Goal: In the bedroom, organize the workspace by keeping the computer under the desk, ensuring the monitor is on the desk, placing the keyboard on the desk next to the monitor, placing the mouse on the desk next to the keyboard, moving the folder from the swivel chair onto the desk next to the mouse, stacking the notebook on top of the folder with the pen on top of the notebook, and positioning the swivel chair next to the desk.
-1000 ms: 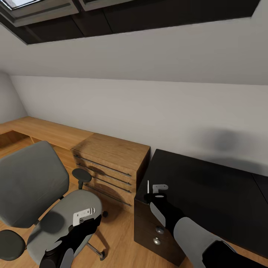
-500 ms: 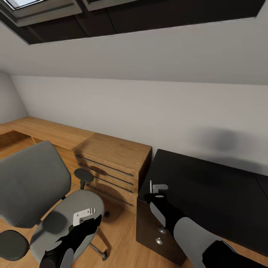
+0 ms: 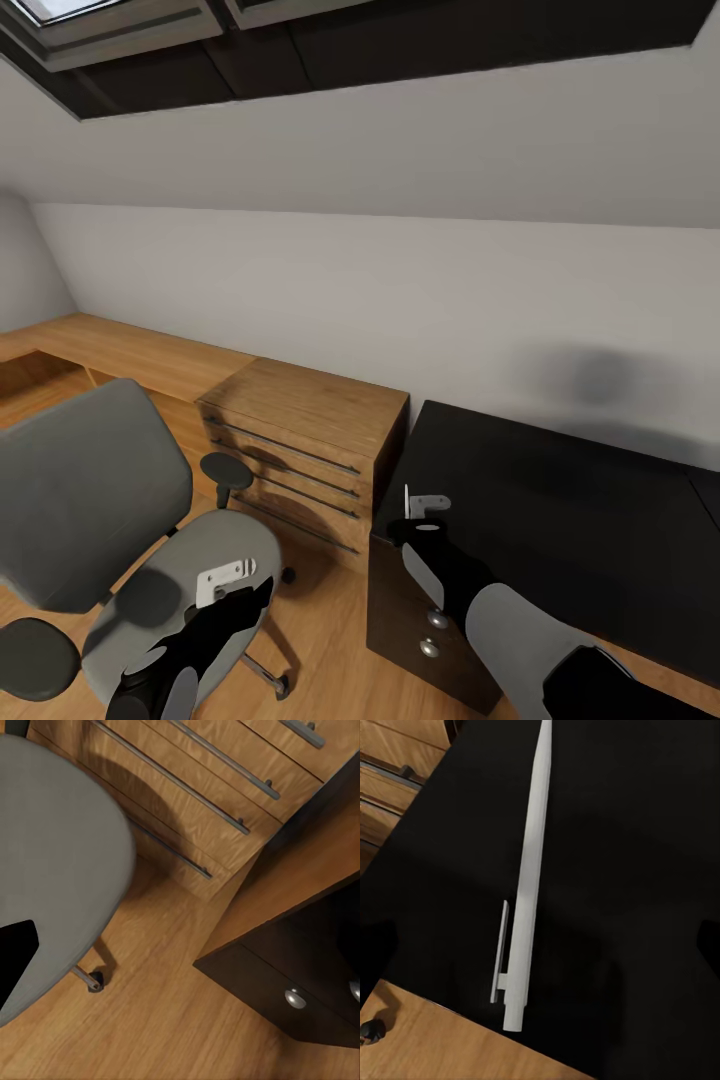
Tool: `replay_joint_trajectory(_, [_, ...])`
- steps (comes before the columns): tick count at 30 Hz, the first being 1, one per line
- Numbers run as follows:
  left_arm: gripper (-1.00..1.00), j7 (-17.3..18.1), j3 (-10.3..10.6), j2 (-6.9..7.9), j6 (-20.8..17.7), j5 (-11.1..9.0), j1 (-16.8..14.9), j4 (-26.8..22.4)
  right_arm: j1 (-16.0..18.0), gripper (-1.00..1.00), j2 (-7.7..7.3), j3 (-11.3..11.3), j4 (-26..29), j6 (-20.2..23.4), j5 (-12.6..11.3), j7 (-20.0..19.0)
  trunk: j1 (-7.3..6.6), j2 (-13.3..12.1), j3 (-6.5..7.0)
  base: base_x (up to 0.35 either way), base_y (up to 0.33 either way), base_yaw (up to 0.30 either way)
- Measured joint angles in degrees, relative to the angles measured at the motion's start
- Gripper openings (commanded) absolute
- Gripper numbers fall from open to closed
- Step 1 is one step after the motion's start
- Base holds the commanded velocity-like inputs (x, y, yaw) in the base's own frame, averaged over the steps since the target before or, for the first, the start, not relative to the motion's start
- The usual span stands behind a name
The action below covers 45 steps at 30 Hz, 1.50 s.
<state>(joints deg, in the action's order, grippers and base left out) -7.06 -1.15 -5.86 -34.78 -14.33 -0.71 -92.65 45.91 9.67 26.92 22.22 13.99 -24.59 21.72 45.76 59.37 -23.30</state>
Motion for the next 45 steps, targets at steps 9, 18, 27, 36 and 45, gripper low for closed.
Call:
replay_joint_trajectory(9, [1.0, 0.0, -0.02, 0.0, -0.06, 0.0, -0.01, 0.0, 0.0, 1.0, 0.05, 0.03, 0.07, 0.0, -0.01, 0.06, -0.02, 0.0, 0.0, 0.07, 0.008, 0.0])
replay_joint_trajectory(18, [1.0, 0.0, -0.04, 0.0, -0.16, 0.0, -0.01, 0.08, 0.0, 1.0, 0.05, 0.02, 0.14, 0.05, -0.01, 0.09, 0.0, 0.0, 0.0, 0.072, 0.004, 0.0])
replay_joint_trajectory(27, [1.0, 0.0, -0.04, 0.0, -0.18, 0.0, 0.0, 0.08, 0.0, 1.0, 0.05, 0.02, 0.11, 0.15, -0.01, 0.17, 0.0, 0.0, 0.0, 0.007, 0.0, 0.0])
replay_joint_trajectory(36, [1.0, 0.0, -0.04, 0.0, -0.15, 0.0, -0.01, 0.02, 0.0, 1.0, 0.04, -0.07, 0.05, 1.32, -0.63, 0.42, 0.0, 0.0, 0.0, 0.0, 0.0, 0.0])
replay_joint_trajectory(45, [1.0, 0.0, -0.05, 0.0, -0.1, 0.03, -0.02, 0.02, 0.0, 1.0, 0.05, -0.07, 0.23, 3.74, -2.21, 0.5, 0.0, 0.0, 0.0, 0.0, 0.0, 0.0])
